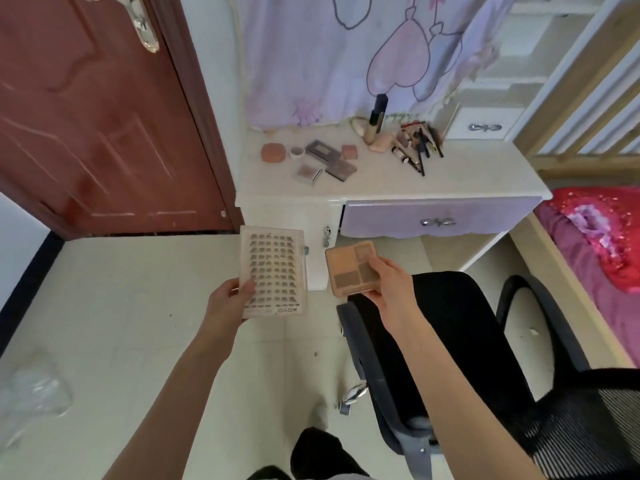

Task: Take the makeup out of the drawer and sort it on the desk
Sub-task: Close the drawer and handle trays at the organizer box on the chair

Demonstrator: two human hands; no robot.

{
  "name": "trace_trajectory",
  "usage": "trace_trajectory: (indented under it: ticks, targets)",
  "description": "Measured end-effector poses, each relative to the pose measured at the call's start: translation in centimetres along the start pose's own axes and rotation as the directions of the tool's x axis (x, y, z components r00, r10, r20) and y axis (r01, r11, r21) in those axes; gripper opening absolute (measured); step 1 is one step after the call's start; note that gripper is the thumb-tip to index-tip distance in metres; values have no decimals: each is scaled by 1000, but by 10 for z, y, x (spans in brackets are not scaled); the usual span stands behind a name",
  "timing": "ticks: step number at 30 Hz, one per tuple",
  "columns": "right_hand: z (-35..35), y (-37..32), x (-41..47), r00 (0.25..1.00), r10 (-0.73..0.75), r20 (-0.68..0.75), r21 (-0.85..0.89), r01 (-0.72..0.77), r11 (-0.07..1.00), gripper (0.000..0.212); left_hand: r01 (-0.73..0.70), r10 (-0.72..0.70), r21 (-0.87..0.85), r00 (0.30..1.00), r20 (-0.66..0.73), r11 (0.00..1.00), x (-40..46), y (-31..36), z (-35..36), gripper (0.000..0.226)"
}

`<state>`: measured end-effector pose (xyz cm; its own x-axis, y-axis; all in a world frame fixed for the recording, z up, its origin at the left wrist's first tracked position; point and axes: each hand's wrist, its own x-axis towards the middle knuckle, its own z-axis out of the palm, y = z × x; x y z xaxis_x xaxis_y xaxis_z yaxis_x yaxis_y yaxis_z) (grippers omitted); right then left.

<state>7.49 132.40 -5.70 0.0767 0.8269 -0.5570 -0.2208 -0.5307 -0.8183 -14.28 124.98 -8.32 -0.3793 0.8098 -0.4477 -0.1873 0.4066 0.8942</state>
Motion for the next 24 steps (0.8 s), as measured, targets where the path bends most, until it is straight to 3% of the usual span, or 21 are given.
trace_trajectory:
  ticks: [9,16,19,24]
  targets:
    - [40,-53,120,999,43,-29,16,-42,999,17,47,-47,4,999,4,999,125,60,29,31]
    - [90,-60,245,977,185,-105,105,-174,979,19,104,-105,26,993,55,994,256,95,46,29]
    - [115,-60,295,953,260,-153,127,-242,962,7,121,-130,82,985,112,989,315,117,55,26]
    - [142,-52,339,900,359,-245,154,-330,931,23,144,-170,156,972,164,977,386,150,66,21]
